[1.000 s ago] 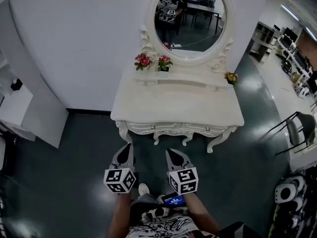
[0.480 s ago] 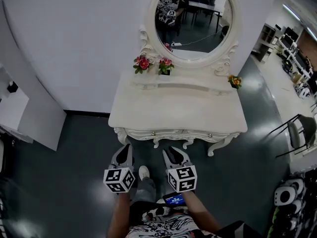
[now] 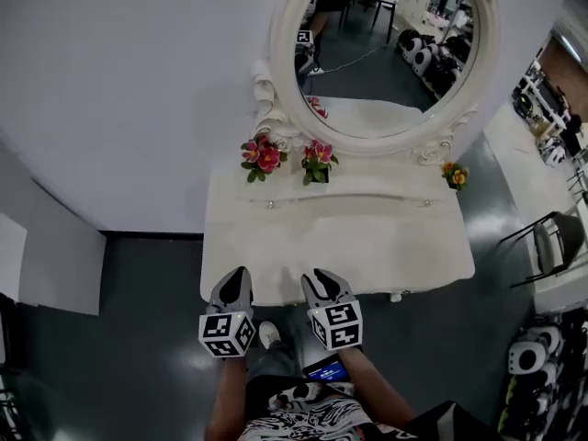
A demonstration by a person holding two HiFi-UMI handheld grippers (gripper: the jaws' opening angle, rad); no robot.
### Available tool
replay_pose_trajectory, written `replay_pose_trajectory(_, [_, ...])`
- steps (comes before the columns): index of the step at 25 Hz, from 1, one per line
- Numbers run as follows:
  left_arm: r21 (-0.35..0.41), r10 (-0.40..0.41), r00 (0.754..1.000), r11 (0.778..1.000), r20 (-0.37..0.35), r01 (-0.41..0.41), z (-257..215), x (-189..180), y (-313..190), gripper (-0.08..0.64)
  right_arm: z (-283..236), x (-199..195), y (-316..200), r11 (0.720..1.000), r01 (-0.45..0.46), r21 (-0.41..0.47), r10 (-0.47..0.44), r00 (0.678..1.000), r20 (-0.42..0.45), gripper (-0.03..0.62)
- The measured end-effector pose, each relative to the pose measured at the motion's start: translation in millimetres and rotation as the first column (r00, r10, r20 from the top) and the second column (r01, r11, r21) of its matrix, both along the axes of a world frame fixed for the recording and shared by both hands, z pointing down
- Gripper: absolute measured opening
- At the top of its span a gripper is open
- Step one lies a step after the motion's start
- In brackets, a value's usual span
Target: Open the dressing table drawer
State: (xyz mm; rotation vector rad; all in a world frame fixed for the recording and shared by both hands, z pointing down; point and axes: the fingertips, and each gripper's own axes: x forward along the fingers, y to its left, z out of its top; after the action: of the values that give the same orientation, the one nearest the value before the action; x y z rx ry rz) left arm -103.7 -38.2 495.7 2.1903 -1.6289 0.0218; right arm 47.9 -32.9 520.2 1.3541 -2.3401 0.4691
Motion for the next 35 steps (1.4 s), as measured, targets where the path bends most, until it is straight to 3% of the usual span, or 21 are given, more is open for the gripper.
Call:
replay_pose_trajectory(6, [-0.051, 0.100, 0.994, 0.994, 0.052, -0.097, 25, -20, -91, 0.002, 22, -31, -89, 0.998, -0.042, -0.041, 0.041, 0.998, -0.042, 0.118])
replay_pose_trajectory(12, [-0.104, 0.126, 0.991, 0.987, 0.041, -0.121, 53, -34, -137, 0.002, 39, -52, -140, 0.996, -0.052, -0.073, 0.048, 0.997, -0.061, 0.135])
replay_pose_trajectory(18, [-0.142, 0.149, 0.989, 0.979, 0.014, -0.145, 67, -33, -154, 0.002, 51, -65, -163, 0.993, -0.057, -0.107, 0.050, 0.996, -0.067, 0.143])
replay_pose_trajectory(27, [-0.175, 0.124, 0.992, 0.977, 0.009, -0.120, 85, -31, -160, 0.002, 79, -81, -182, 0.987, -0.031, -0.160, 0.023, 0.999, -0.049, 0.150])
replay_pose_trajectory(35, [-0.200, 0.088, 0.996, 0.976, 0.006, -0.085, 96, -35, -166, 0.002, 102, -91, -217, 0.993, -0.011, -0.116, 0.002, 0.997, -0.078, 0.146])
